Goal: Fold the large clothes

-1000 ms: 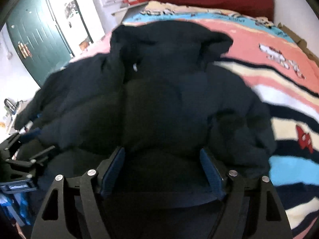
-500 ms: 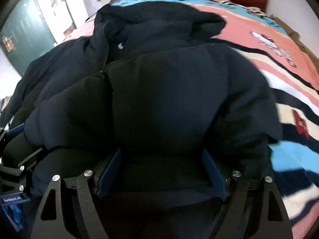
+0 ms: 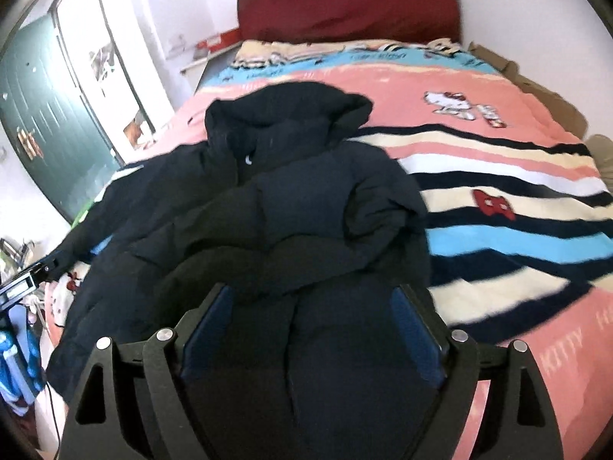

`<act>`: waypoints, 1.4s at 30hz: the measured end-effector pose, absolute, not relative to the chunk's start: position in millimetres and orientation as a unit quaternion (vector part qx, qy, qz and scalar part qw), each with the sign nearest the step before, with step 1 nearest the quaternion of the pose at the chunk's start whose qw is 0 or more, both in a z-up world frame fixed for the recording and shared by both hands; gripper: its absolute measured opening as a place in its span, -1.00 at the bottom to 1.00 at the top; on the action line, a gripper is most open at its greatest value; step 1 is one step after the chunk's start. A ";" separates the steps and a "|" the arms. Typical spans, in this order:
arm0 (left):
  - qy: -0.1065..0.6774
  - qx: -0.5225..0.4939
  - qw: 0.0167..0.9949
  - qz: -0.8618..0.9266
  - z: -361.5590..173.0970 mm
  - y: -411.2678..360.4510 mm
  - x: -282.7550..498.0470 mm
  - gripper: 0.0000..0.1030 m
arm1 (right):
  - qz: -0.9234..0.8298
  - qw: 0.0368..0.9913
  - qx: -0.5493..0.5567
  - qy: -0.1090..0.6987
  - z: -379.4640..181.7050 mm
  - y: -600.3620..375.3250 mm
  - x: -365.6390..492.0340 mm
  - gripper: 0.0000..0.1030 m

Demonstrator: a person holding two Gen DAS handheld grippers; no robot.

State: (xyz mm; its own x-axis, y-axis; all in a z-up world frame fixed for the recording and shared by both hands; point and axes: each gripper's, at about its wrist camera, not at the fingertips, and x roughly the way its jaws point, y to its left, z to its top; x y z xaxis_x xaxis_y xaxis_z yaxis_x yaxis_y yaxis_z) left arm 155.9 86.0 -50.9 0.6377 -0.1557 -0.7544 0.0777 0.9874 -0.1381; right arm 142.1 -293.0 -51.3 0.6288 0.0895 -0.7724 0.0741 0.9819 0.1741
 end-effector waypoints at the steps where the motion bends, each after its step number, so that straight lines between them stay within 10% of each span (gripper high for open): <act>1: 0.424 -0.052 0.902 -0.062 -51.3 95.7 153.3 0.84 | 0.004 0.899 0.097 0.427 -47.8 -294.4 135.8 0.66; 42: 0.296 -0.552 0.778 0.041 -181.3 461.8 182.8 0.80 | -0.123 0.882 0.116 0.440 -42.1 -309.1 54.3 0.66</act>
